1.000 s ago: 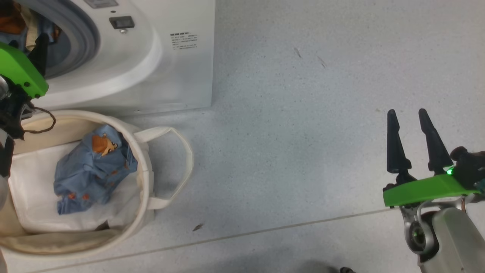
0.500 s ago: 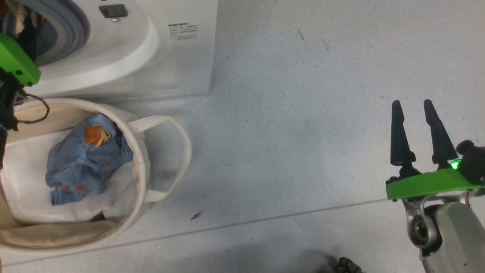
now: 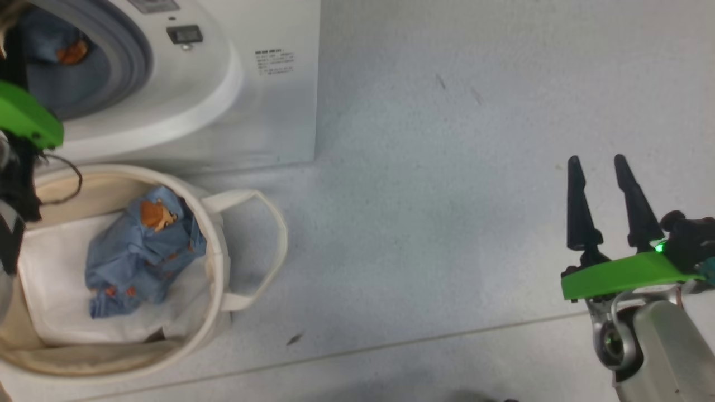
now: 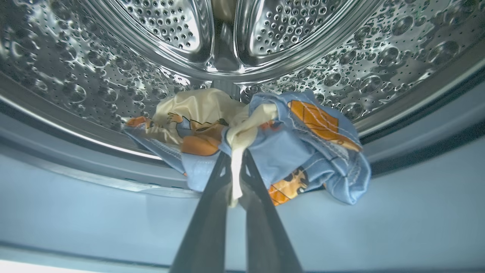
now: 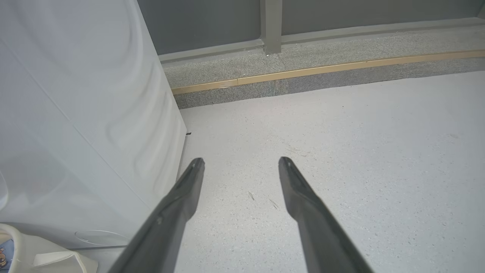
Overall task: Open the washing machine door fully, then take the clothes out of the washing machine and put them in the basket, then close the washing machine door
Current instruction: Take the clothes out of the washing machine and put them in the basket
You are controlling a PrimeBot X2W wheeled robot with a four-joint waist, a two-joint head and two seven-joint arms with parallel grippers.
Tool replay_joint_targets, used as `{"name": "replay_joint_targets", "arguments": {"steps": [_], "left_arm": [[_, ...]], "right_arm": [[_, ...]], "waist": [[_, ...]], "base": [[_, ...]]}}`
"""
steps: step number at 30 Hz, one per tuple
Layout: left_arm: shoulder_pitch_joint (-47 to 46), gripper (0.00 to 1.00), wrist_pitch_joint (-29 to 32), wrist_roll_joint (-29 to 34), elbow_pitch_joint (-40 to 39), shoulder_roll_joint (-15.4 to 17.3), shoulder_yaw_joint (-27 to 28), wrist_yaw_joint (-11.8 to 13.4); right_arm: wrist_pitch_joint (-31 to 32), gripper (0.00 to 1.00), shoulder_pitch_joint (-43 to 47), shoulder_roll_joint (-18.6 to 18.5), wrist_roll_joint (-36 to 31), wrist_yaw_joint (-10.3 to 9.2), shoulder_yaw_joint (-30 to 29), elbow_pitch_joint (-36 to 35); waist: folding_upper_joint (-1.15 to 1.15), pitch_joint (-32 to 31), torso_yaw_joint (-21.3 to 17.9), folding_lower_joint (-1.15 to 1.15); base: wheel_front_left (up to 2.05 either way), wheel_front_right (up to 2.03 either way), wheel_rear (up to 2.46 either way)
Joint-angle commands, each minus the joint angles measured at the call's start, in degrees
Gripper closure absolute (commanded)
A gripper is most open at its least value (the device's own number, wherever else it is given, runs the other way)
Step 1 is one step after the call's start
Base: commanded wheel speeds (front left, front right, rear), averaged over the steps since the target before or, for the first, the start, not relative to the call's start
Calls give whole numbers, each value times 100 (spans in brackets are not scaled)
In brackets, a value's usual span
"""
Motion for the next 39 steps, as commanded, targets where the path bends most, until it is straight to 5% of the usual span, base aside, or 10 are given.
{"name": "replay_joint_targets", "arguments": {"steps": [1, 5, 10, 20, 28, 39], "left_arm": [[21, 100, -146, -19, -70, 363, 93, -32], [410, 100, -417, -57, -228, 442, 224, -32], [1115, 100, -431, 561, -1384, 653, 1325, 104], [3636, 100, -433, 2256, -4153, -139, 3509, 105], [4889, 100, -433, 2802, -5518, -656, 4067, 12], [5848, 100, -433, 3038, -6393, -766, 4267, -14]], "right_arm": [[-70, 0, 69, -15, -15, 23, 120, -115], [-70, 0, 94, 32, 9, 23, 215, 12], [-70, 0, 186, 107, 49, 23, 298, 162], [-70, 0, 494, 253, 97, 23, 413, 420], [-70, 0, 595, 339, 109, 23, 461, 477], [-70, 0, 690, 404, 122, 23, 523, 582]], "waist": [[0, -203, -8, 0], [0, -587, 14, 0], [0, -1050, 109, 0], [0, -1872, 409, 0], [0, -2138, 570, 0], [0, -2449, 652, 0]], "base": [[0, 0, 0], [0, 0, 0], [0, 0, 0], [0, 0, 0], [0, 0, 0], [0, 0, 0]]}}
